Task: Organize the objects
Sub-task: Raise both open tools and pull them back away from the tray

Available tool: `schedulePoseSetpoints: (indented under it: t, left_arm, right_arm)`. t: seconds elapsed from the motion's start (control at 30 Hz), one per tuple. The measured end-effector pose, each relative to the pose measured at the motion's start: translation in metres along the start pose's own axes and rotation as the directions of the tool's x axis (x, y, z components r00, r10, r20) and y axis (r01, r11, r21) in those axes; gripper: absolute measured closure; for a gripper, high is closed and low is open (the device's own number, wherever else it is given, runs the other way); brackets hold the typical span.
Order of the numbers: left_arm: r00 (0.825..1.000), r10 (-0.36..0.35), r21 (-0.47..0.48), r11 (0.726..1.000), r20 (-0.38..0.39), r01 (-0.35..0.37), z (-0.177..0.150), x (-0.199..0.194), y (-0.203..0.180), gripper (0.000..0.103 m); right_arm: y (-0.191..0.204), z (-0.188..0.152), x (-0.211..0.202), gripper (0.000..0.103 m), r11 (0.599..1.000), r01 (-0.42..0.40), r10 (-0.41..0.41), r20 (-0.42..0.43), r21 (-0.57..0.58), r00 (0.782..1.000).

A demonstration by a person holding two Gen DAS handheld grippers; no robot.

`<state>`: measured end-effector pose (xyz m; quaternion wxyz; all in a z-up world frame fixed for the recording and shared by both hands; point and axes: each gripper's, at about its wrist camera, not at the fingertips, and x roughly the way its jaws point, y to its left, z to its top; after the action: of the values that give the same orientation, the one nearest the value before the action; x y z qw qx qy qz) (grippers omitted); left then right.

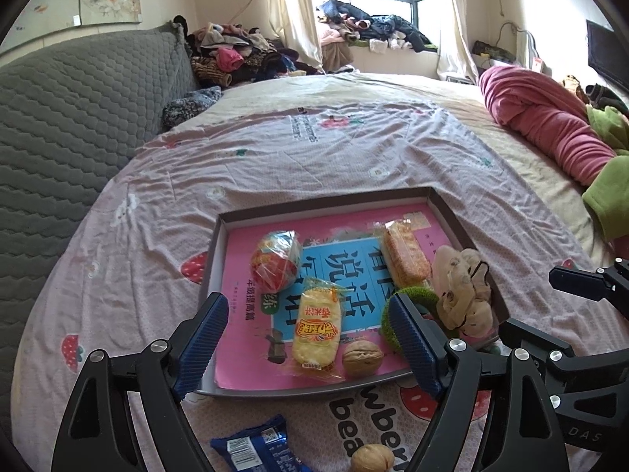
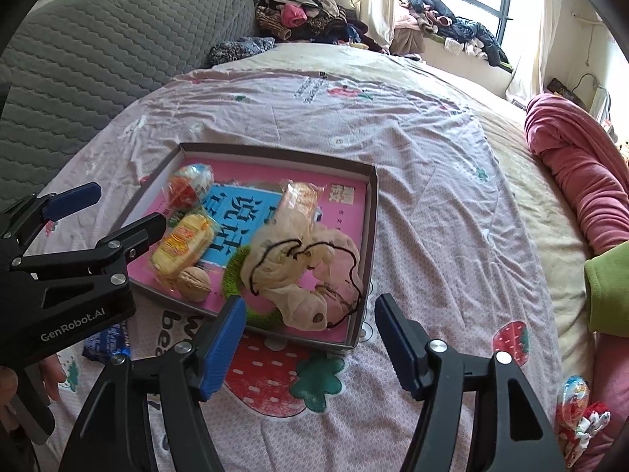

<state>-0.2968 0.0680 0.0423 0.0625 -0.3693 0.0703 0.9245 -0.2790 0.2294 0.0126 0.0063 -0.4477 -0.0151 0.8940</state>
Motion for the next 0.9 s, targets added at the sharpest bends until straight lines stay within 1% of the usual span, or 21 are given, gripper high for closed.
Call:
schedulePoseSetpoints:
  t: [0.07,0.13,0.37,0.43,0.53,0.7,0.8,0.9]
  left_arm:
    - [1.000,0.005,-0.002,1.000,0.010,-0.005,0.002,-0.007,0.002,0.018]
    - [1.000,0.008,-0.005,1.000,0.015,-0.008,0.004,-0.013,0.003,0.018]
    - [0.999,0.014,-0.005,1.000,0.032,-0.014,0.008,-0.031,0.005,0.017]
    - [0.999,0.017,-0.006,1.000,0.035,-0.017,0.008,-0.035,0.007,0.017]
    - [0.999,0.014,-0.006,1.000,0.045,-0.014,0.010,-0.045,0.009,0.017]
    - [0.997,0.018,-0.013,1.000,0.071,-0.017,0.014,-0.068,0.014,0.017]
    - [0.996,0.021,-0.013,1.000,0.087,-0.019,0.016,-0.084,0.018,0.017]
    - [0.994,0.023,-0.018,1.000,0.105,-0.021,0.018,-0.100,0.022,0.017]
  right_arm:
    - [0.002,0.002,-0.007,0.033,1.000,0.002,-0.002,0.012,-0.003,1.000]
    - [0.003,0.003,-0.013,0.029,1.000,0.009,-0.009,0.024,-0.004,1.000]
    - [0.003,0.006,-0.032,0.027,1.000,0.008,-0.008,0.052,0.004,0.999]
    - [0.002,0.008,-0.038,0.024,1.000,0.008,-0.008,0.058,0.009,0.998]
    - [0.005,0.010,-0.049,0.024,1.000,0.010,-0.011,0.074,0.008,0.997]
    - [0.013,0.014,-0.072,0.023,1.000,0.011,-0.010,0.105,0.000,0.994]
    - [0.019,0.015,-0.087,0.019,1.000,0.009,-0.008,0.125,-0.008,0.992]
    - [0.025,0.015,-0.103,0.018,1.000,0.006,-0.004,0.145,-0.014,0.989]
